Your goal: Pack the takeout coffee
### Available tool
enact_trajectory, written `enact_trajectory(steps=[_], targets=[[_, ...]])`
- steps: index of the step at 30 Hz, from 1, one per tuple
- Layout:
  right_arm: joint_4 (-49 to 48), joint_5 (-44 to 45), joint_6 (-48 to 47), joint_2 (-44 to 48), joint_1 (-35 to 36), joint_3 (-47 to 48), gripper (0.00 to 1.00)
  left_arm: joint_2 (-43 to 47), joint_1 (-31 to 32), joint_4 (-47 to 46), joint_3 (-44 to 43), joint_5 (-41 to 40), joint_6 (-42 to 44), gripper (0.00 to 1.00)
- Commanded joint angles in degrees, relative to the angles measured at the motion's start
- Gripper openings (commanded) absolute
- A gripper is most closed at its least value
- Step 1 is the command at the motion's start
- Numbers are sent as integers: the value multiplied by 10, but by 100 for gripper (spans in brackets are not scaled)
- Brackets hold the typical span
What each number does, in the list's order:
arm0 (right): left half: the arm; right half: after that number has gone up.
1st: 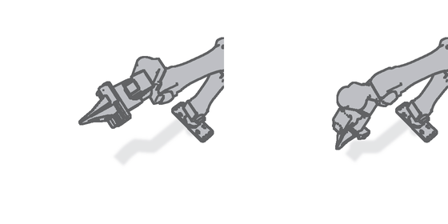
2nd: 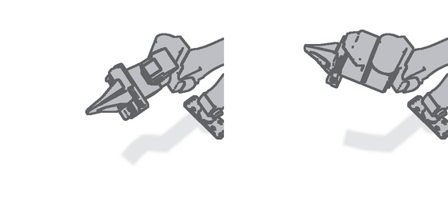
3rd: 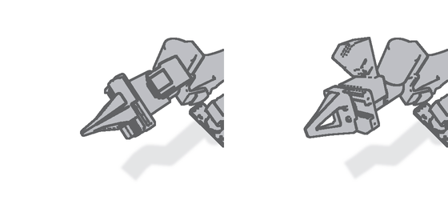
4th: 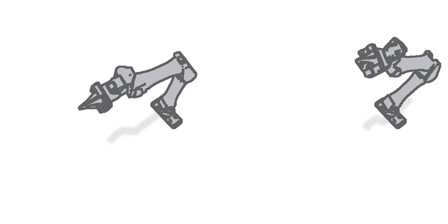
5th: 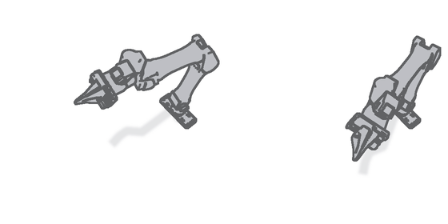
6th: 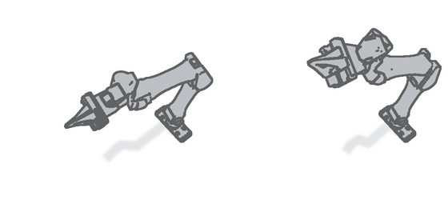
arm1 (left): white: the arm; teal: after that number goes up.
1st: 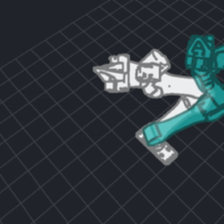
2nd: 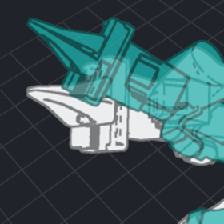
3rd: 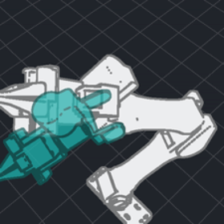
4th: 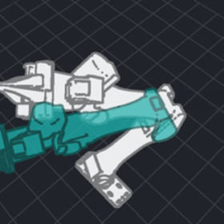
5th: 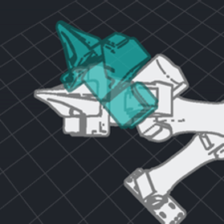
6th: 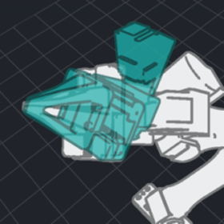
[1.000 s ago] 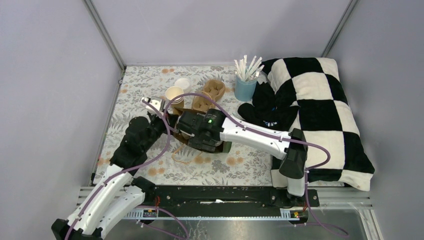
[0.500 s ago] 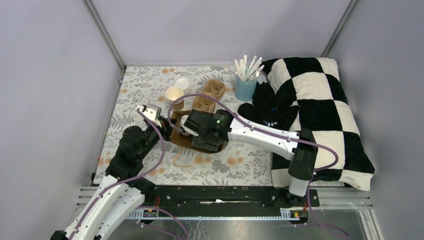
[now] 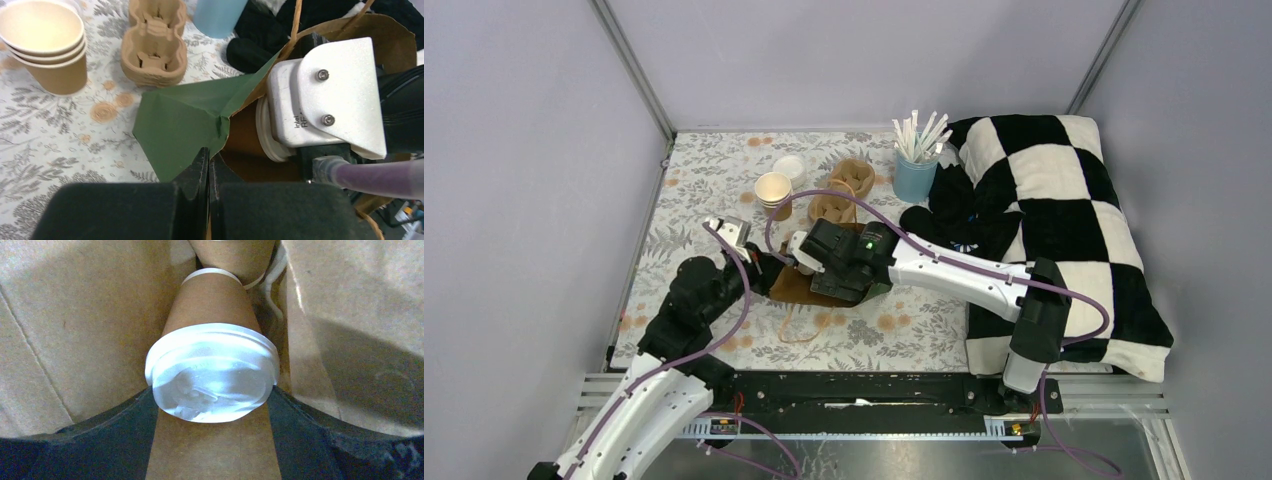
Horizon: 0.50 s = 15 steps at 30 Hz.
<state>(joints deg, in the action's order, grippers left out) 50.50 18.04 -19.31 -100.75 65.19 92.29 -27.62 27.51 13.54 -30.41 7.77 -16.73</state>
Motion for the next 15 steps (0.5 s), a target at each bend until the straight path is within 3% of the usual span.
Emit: enact_trajectory(steps=[1, 7, 15], targets=[[23, -13, -1, 26, -1, 7, 26, -20, 4, 82, -37, 55, -44, 0], [109, 47, 35, -20, 12, 65, 26, -50, 8, 105, -54, 112, -79, 0], [182, 127, 87, -56, 23, 108, 25, -23, 29, 88, -36, 91, -87, 0]])
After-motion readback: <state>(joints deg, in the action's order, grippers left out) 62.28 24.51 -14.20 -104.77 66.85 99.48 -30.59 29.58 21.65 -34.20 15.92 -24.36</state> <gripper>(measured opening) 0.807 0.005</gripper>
